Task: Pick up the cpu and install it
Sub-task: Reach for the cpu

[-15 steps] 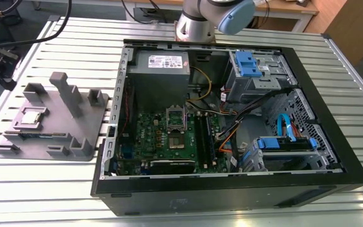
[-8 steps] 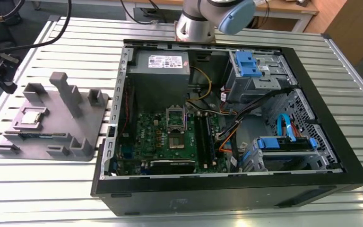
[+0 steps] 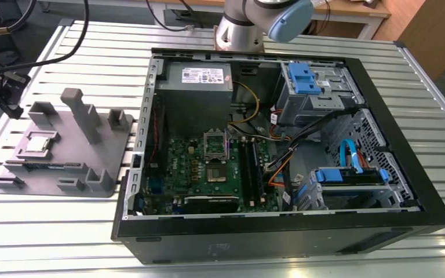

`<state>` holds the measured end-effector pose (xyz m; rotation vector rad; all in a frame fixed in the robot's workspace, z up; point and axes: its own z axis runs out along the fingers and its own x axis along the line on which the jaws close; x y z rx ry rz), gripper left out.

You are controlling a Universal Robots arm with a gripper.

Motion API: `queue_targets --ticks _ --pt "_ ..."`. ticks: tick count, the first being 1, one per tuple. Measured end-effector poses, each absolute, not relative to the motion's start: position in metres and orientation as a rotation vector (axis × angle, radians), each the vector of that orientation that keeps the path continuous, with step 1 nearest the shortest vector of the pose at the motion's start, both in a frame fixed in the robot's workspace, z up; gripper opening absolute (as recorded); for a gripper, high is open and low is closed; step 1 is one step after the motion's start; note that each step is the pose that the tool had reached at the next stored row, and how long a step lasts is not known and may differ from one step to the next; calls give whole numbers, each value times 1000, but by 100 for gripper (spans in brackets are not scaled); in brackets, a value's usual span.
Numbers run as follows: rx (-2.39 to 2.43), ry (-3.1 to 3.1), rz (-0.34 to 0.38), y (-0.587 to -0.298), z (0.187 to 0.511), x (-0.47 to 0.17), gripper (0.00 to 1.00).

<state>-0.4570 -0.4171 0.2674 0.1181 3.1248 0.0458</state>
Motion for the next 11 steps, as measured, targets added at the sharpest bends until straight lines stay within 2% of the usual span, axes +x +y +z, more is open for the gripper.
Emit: queue_targets --ticks 11 --pt "118 3125 46 -417 263 -457 11"
